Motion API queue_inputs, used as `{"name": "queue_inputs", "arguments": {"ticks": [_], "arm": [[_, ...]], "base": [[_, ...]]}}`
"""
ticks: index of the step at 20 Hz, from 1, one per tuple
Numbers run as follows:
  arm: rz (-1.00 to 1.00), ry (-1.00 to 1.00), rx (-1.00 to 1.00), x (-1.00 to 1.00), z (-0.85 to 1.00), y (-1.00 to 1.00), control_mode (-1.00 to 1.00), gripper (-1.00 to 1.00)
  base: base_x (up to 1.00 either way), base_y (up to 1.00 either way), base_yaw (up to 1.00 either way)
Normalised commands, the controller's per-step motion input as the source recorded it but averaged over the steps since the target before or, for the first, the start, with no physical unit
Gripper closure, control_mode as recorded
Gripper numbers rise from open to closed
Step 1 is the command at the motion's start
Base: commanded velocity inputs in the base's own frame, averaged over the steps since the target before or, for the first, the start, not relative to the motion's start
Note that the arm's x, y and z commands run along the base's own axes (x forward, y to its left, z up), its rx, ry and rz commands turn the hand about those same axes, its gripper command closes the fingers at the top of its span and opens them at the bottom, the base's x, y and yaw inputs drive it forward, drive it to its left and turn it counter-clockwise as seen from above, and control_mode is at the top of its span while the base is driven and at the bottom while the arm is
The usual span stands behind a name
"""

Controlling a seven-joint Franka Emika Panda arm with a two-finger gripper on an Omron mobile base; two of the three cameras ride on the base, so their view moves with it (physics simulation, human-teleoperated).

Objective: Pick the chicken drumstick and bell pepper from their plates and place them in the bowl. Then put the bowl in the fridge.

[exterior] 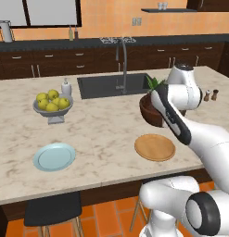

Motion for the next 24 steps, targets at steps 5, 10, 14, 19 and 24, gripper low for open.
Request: {"name": "queue_inputs", "arguments": {"ticks": [5,10,14,19,24], "arm": [[0.29,0.0,0.0,-0.38,0.45,0.0,-1.0,1.0],[0.01,0.01,0.0,-0.72,0.77,0.0,-1.0,1.0],[0.0,0.02,0.01,-0.53,0.35,0.0,-1.0,1.0],[0.0,0.0,0.0,-0.54,0.0,-0.09,-1.0,1.0],[0.0,0.0,0.0,-0.14,0.09,-0.02,-1.0,1.0]], "base": [[0.0,0.0,0.0],[0.0,0.0,0.0],[0.0,0.0,0.0],[0.0,0.0,0.0],[0.0,0.0,0.0]]}}
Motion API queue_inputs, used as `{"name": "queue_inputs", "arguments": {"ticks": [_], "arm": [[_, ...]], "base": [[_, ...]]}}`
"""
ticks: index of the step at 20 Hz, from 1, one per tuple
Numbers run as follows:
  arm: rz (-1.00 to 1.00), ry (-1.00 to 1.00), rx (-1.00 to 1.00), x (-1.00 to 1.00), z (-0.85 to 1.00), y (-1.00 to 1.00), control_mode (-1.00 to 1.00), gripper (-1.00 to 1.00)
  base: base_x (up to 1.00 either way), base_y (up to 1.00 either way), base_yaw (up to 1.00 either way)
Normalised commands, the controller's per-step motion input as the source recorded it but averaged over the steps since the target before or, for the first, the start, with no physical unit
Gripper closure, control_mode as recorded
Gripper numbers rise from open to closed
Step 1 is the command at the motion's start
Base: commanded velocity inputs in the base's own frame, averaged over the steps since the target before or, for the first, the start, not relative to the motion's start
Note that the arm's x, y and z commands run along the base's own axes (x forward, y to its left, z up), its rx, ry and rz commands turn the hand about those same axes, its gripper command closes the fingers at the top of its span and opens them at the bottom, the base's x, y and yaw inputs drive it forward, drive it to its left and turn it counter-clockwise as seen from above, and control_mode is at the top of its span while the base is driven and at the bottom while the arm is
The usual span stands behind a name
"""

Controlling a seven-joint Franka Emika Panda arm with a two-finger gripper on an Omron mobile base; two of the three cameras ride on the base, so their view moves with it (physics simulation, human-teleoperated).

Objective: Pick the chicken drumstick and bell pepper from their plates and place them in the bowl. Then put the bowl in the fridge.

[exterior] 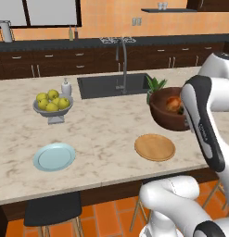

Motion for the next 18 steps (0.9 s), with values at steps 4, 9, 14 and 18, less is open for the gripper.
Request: {"name": "queue_inputs", "arguments": {"ticks": [4,9,14,18], "arm": [[0.0,0.0,0.0,0.0,0.08,0.0,1.0,1.0],[0.0,0.0,0.0,0.0,0.0,0.0,1.0,1.0],[0.0,0.0,0.0,0.0,0.0,0.0,1.0,1.0],[0.0,0.0,0.0,0.0,0.0,0.0,1.0,1.0]], "base": [[-0.11,0.0,0.0],[-0.98,-0.59,-0.25],[-0.17,-0.75,-0.7],[0.07,-0.9,-0.65]]}}
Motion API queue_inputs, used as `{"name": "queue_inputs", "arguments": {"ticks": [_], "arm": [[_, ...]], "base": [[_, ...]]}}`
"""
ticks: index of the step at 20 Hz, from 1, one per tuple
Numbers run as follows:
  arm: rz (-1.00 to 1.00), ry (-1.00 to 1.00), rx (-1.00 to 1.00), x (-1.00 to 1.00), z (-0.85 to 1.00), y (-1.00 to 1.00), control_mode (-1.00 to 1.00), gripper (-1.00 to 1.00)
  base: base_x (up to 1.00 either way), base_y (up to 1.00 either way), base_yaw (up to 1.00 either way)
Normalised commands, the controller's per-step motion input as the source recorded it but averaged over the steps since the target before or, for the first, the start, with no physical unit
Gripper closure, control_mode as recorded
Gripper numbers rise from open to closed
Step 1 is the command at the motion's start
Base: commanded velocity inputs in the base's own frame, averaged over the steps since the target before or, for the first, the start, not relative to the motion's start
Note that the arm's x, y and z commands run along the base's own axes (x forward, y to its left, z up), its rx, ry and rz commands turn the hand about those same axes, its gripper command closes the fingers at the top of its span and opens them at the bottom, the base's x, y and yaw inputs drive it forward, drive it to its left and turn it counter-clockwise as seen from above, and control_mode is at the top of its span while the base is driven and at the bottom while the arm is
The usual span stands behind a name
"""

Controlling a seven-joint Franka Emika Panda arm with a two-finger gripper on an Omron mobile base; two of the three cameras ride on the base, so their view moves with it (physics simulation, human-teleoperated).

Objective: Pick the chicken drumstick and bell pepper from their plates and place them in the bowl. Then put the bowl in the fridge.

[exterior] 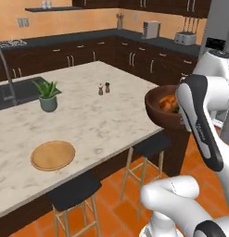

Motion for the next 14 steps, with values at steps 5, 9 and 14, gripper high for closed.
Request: {"name": "queue_inputs", "arguments": {"ticks": [5,9,14], "arm": [[0.0,0.0,0.0,0.0,0.0,0.0,1.0,1.0],[0.0,0.0,0.0,0.0,0.0,0.0,1.0,1.0],[0.0,0.0,0.0,0.0,0.0,0.0,1.0,1.0]], "base": [[0.54,-1.0,-0.11],[0.61,-1.0,0.11],[0.68,-1.0,0.26]]}}
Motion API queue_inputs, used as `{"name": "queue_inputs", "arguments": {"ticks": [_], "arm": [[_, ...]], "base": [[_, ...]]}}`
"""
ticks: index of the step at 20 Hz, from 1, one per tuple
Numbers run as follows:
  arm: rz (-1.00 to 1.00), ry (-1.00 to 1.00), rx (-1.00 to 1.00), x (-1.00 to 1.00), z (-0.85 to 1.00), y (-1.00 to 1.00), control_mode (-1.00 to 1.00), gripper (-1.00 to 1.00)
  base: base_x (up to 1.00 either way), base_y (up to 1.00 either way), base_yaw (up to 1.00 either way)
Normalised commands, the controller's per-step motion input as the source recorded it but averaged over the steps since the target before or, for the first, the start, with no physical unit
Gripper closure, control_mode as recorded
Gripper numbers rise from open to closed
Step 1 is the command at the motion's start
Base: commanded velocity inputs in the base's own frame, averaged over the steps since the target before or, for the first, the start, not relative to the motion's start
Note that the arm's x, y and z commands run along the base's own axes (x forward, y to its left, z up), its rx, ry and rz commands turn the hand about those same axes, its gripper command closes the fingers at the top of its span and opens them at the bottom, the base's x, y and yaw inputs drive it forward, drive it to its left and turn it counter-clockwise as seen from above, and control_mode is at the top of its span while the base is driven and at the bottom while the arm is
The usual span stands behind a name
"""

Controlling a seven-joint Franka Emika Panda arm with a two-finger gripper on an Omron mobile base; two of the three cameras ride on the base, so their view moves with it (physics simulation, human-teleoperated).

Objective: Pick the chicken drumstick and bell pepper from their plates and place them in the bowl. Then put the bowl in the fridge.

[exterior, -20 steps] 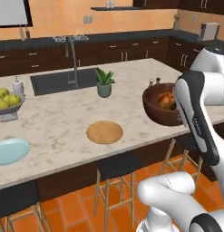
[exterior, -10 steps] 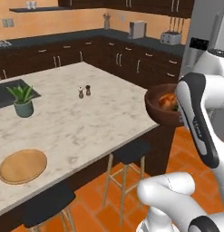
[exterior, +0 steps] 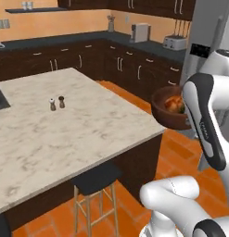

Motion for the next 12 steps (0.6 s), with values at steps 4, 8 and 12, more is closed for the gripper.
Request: {"name": "queue_inputs", "arguments": {"ticks": [4,8,12], "arm": [[0.0,0.0,0.0,0.0,0.0,0.0,1.0,1.0],[0.0,0.0,0.0,0.0,0.0,0.0,1.0,1.0],[0.0,0.0,0.0,0.0,0.0,0.0,1.0,1.0]], "base": [[0.48,-1.0,0.39],[0.12,-1.0,0.49],[0.08,-1.0,0.47]]}}
